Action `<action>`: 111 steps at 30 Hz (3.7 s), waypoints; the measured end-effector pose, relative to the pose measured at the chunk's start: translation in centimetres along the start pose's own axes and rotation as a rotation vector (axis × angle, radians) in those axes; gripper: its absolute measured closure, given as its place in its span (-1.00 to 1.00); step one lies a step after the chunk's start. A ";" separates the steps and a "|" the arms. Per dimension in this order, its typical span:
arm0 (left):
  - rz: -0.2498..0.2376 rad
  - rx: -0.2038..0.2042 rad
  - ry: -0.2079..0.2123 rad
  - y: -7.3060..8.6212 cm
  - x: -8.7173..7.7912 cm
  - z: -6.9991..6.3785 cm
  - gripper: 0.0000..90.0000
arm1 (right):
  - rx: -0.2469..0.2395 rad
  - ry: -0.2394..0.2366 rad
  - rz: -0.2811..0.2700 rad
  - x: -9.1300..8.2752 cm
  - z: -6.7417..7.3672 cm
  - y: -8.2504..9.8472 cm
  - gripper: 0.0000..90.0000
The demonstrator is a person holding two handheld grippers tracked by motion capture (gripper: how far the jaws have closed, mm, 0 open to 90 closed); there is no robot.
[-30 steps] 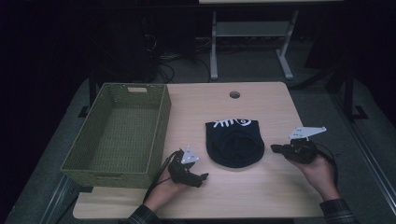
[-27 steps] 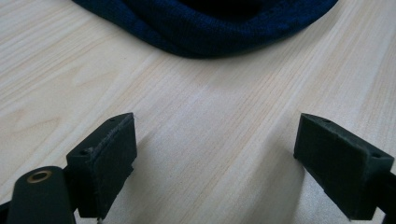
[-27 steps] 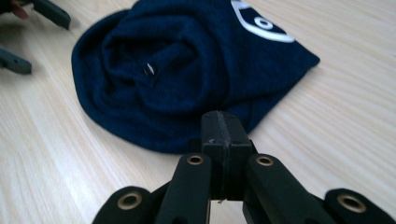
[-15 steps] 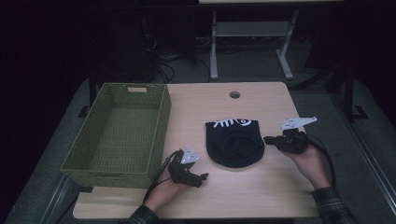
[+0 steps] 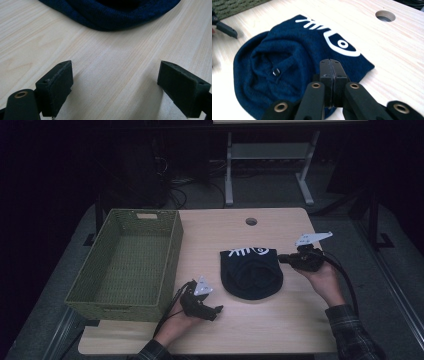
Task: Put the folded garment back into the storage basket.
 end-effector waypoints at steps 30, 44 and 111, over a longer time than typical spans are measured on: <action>0.000 0.005 0.002 0.0 0.0 0.0 -0.73 | 0.080 0.025 0.034 6.7 -5.4 -4.4 1.00; -0.005 -0.002 0.004 0.1 0.0 0.0 -0.73 | 0.123 0.055 0.124 9.2 -7.7 -2.1 1.00; -0.002 0.006 0.003 0.1 -0.1 0.0 -0.73 | -0.042 -0.031 0.182 2.9 0.6 4.4 1.00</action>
Point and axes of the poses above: each handheld gripper's, and its own axes: x roughly forward along the jaws, y roughly out of its underside, z roughly to its left, the point moved 5 cm from there along x, roughly forward along the jaws, and after that the axes turned 7 degrees about -y, right-handed, at the moved point
